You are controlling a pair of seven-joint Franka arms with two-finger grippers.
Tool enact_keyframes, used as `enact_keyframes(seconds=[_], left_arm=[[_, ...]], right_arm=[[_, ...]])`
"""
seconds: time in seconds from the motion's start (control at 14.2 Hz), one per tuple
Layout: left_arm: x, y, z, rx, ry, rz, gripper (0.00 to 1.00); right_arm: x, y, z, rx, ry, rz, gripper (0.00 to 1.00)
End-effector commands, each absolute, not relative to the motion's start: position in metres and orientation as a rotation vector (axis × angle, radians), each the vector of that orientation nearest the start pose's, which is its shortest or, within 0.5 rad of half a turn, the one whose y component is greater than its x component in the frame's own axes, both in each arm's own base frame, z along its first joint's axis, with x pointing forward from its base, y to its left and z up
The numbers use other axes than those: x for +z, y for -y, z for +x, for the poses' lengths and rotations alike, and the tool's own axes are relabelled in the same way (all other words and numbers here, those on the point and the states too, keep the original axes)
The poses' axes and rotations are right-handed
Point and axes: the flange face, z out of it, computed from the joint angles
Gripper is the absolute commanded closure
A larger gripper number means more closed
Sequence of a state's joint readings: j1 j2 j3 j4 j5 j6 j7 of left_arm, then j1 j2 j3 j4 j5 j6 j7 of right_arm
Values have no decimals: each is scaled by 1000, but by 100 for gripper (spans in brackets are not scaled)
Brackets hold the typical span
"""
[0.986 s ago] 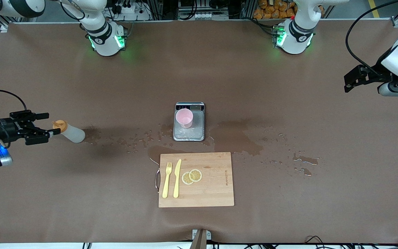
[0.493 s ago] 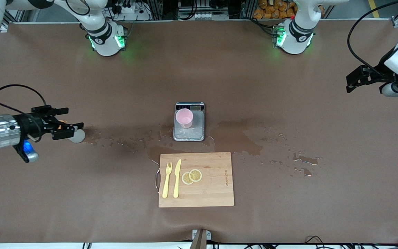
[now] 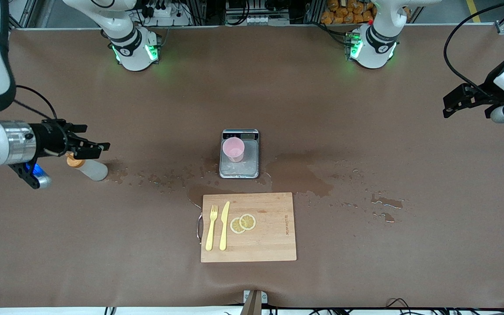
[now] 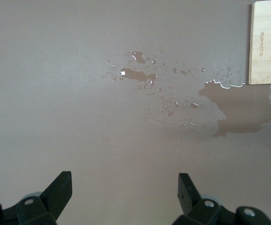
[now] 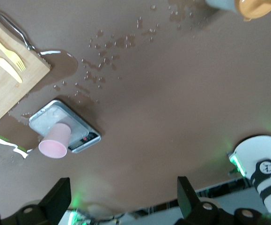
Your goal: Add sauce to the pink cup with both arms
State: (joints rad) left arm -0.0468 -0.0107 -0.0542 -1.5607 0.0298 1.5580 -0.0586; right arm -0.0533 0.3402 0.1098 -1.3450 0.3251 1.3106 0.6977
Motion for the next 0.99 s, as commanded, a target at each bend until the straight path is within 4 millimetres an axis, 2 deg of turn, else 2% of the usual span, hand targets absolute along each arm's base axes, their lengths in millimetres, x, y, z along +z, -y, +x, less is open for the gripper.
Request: enact_keyframes(seconds=[0.0, 0.14, 0.35, 0.49, 0.56, 0.92], left_arm=[[636, 50, 548, -31, -80, -3098, 0], [636, 51, 548, -31, -80, -3100, 0], [636, 51, 548, -31, -78, -3100, 0], [636, 51, 548, -31, -78, -3100, 0], [636, 51, 548, -31, -78, -3100, 0], [636, 51, 548, -30, -75, -3106, 0]], right_arm=[[534, -68, 570, 557, -860, -2792, 0], [553, -63, 559, 479, -810, -2844, 0], [601, -49, 544, 229, -728, -2972, 0], [622, -35, 536, 129, -642, -2985, 0], [630, -26, 536, 85, -645, -2979, 0], [627, -25, 553, -60, -641, -3016, 0]])
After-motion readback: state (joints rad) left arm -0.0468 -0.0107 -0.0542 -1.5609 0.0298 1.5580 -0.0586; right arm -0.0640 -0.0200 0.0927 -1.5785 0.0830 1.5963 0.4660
